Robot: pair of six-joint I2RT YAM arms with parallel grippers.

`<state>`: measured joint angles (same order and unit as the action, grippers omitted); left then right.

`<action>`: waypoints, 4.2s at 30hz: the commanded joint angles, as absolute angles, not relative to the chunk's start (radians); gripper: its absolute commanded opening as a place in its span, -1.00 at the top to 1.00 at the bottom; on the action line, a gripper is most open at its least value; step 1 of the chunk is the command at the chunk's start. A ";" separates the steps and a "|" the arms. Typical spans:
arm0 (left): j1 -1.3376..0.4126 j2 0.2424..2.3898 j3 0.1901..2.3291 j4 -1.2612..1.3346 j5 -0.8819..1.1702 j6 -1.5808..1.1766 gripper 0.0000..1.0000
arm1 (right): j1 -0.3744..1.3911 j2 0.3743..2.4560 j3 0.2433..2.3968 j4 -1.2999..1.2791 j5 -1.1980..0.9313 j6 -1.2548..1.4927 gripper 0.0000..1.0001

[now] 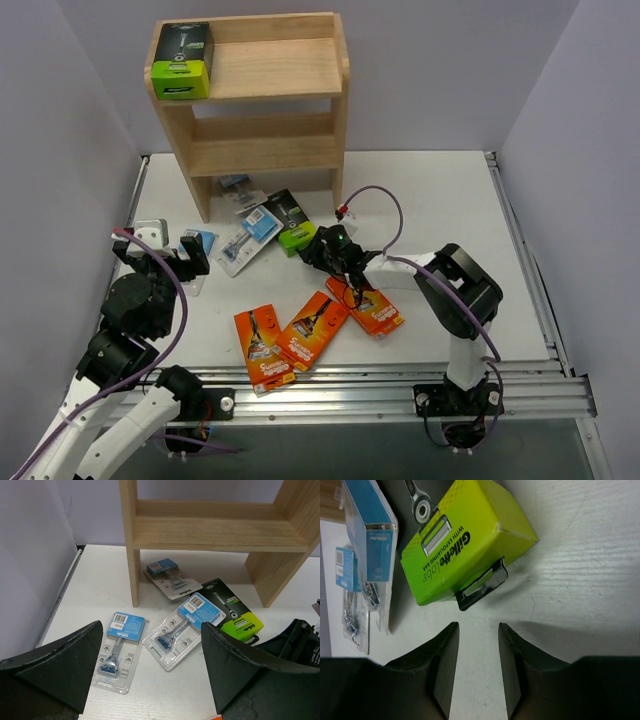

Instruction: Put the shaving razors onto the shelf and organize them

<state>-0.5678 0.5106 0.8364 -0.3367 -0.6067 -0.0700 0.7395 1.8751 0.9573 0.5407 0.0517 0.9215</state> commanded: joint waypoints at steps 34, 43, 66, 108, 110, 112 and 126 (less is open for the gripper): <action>-0.607 0.505 0.827 -0.281 -0.673 -0.061 -0.94 | 0.667 1.996 1.022 0.716 0.009 0.985 0.35; -0.609 0.506 0.827 -0.281 -0.667 -0.061 -0.94 | 0.661 2.002 1.005 0.736 0.009 0.992 0.35; -0.615 0.515 0.818 -0.270 -0.663 -0.064 -0.94 | 0.647 2.010 1.034 0.767 0.012 1.031 0.88; -0.626 0.511 0.819 -0.282 -0.718 -0.052 -0.94 | 0.819 1.497 1.129 0.387 0.045 0.911 1.00; -0.624 0.511 0.819 -0.281 -0.718 -0.052 -0.94 | 0.819 1.483 1.141 0.384 0.041 0.911 1.00; -0.624 0.512 0.819 -0.281 -0.716 -0.052 -0.94 | 0.819 1.473 1.147 0.382 0.035 0.914 1.00; -0.627 0.512 0.821 -0.285 -0.712 -0.055 -0.94 | 0.821 1.466 1.146 0.318 0.009 0.930 1.00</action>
<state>-0.6212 0.5186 0.8150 -0.3241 -0.7033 -0.0650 0.8135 1.5249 1.0904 0.2756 0.0120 0.9222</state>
